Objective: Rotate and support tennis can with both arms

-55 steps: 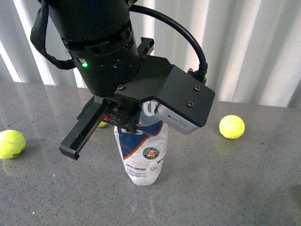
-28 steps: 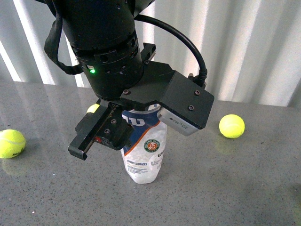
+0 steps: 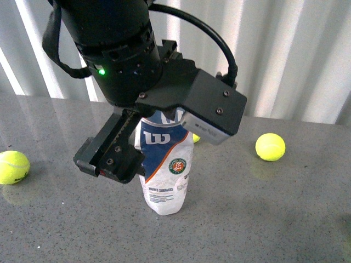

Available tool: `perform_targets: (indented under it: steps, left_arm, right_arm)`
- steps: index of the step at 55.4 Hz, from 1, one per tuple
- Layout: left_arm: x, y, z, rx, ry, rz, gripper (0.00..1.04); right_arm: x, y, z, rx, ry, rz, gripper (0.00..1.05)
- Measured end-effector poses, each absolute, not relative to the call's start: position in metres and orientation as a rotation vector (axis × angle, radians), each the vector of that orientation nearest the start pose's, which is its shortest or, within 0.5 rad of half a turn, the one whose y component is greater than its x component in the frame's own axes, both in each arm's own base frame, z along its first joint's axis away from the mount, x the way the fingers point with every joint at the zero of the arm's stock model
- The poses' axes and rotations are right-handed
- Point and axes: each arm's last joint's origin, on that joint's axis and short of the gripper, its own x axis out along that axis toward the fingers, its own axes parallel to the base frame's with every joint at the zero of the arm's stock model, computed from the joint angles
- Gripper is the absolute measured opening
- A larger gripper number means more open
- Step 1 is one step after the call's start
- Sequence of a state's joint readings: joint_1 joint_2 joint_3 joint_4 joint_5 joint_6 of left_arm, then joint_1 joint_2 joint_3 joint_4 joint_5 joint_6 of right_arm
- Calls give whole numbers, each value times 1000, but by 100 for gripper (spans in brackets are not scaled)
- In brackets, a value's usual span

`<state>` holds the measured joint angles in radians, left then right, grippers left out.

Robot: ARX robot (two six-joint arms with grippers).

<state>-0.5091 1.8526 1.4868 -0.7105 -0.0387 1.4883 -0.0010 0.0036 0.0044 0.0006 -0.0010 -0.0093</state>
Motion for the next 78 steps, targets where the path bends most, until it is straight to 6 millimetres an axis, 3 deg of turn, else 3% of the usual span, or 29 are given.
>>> perform_targets:
  steps: [12,20,26,32,37,46,51,56,64,72,78]
  left_arm:
    - [343,-167,289,1443,250,-981,98]
    - [333,-120,342,1139,-54,-601,98]
    - [310,-85,360,907,-155,-480,98]
    - [281,-45,364,664,-175,-368,98]
    - [259,-14,356,501,-152,-305,98]
    - [234,48,318,197,-2,-155,98]
    - [212,73,284,66,-8,-4,77]
    - [193,71,257,33,-10,18,61]
    - [178,52,232,10,11,10,38]
    - [160,32,212,0,3,8,3]
    - [150,23,199,0,6,8,4]
  right_arm:
    - [98,0,165,-9,-1,0,98]
    - [98,0,165,-9,-1,0,98]
    - [98,0,165,-9,-1,0,98]
    - [98,0,165,-9,-1,0,98]
    - [98,0,165,-9,-1,0,98]
    - [98,0,165,-9,-1,0,98]
    - [98,0,165,-9,-1,0,98]
    - [98,0,165,-9,-1,0,98]
    - [98,0,165,-9,-1,0,98]
    - [98,0,165,-9,-1,0,98]
    - [98,0,165,-9,-1,0,98]
